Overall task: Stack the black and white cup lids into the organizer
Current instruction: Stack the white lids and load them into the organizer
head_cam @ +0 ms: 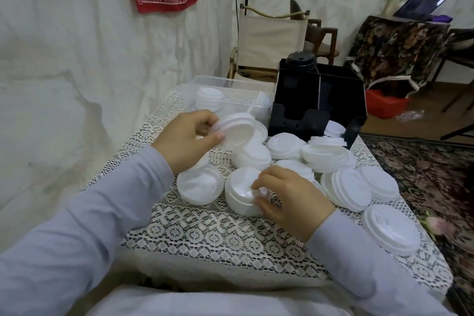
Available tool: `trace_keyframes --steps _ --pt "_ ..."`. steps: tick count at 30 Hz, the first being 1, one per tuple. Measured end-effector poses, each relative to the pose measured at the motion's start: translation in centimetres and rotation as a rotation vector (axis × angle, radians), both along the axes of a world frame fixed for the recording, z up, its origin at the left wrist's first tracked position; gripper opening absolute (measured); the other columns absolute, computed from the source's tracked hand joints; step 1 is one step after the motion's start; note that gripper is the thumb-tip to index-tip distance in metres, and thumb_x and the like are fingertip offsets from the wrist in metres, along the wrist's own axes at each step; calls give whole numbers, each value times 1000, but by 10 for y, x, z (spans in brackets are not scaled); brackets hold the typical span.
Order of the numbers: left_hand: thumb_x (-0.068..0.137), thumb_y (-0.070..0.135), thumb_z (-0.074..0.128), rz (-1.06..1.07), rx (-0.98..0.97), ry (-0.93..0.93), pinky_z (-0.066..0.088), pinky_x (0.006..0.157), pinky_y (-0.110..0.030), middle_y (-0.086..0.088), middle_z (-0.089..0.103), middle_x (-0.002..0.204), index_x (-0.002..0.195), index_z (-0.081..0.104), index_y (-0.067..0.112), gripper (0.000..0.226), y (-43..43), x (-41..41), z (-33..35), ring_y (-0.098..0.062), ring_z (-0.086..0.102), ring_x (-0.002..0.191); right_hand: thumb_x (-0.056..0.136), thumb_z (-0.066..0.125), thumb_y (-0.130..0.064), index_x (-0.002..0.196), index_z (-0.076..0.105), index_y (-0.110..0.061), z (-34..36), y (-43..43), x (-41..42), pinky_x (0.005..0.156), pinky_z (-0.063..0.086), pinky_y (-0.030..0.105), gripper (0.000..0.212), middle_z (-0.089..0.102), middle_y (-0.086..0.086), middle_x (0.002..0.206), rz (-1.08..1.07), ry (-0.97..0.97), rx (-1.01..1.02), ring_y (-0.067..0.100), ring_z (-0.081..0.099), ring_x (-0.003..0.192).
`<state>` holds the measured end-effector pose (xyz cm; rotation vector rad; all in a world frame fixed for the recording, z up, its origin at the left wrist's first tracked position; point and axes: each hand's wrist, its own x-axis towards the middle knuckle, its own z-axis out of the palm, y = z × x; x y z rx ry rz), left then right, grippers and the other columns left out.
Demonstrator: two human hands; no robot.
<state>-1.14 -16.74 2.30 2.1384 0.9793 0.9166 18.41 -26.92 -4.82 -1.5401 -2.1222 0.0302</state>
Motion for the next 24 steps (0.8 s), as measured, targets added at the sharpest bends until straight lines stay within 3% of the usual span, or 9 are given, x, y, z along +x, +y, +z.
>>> trace_keyframes --steps 2,5,8,10,12,15,20,21,24 --pt "86 3 62 -25 -239 -185 49 72 -17 8 68 74 82 61 19 17 -8 4 -3 -6 63 70 81 69 -22 98 68 -17 0 0 -1 73 52 35 18 64 -1 100 -2 -2 11 22 60 88" --pt "86 1 59 -13 -521 -370 53 71 -28 2 69 65 84 61 12 11 -18 9 -11 -14 63 64 81 69 -22 99 69 -17 0 -1 0 76 52 35 18 66 -1 101 2 -10 15 23 61 90" --pt "87 1 58 -5 -708 -480 56 66 -28 -4 68 68 87 58 10 9 -28 13 -16 -16 63 61 86 64 -27 105 66 -18 3 -3 0 84 51 34 20 64 -4 107 -40 16 -15 18 59 97" --pt "86 1 58 15 -815 -525 57 67 -29 -8 69 73 92 57 8 10 -31 14 -17 -19 65 62 86 64 -27 101 60 -18 9 -5 3 80 49 33 18 61 -5 102 -132 100 43 15 56 91" --pt "87 1 58 20 -905 -558 57 66 -31 -10 69 77 97 57 7 12 -33 15 -18 -21 66 64 81 70 -25 104 53 -19 16 -4 6 81 46 28 29 56 -6 104 -169 250 119 11 53 92" --pt "87 2 56 -17 -993 -594 57 62 -30 -11 70 83 102 58 7 16 -36 17 -17 -23 67 65 75 77 -29 128 42 -22 25 2 6 99 40 25 64 46 -10 127 -44 365 33 6 45 117" --pt "87 -1 57 3 -990 -594 59 61 -29 -13 70 87 113 55 5 27 -44 19 -19 -20 69 64 71 80 -34 127 45 -35 22 11 2 104 42 32 67 50 -15 125 -1 433 -49 3 46 119" --pt "87 -1 59 39 -903 -553 59 64 -29 -12 69 91 115 54 7 30 -44 19 -22 -19 69 67 71 80 -35 124 47 -36 20 12 2 104 41 32 63 49 -18 124 -1 417 -55 1 45 119" --pt "84 6 66 141 -385 -206 53 82 -24 0 62 112 121 55 19 40 -42 17 -35 -12 63 93 74 77 -36 123 55 -30 15 14 5 107 36 25 55 47 -20 126 -28 364 -116 -3 41 120"
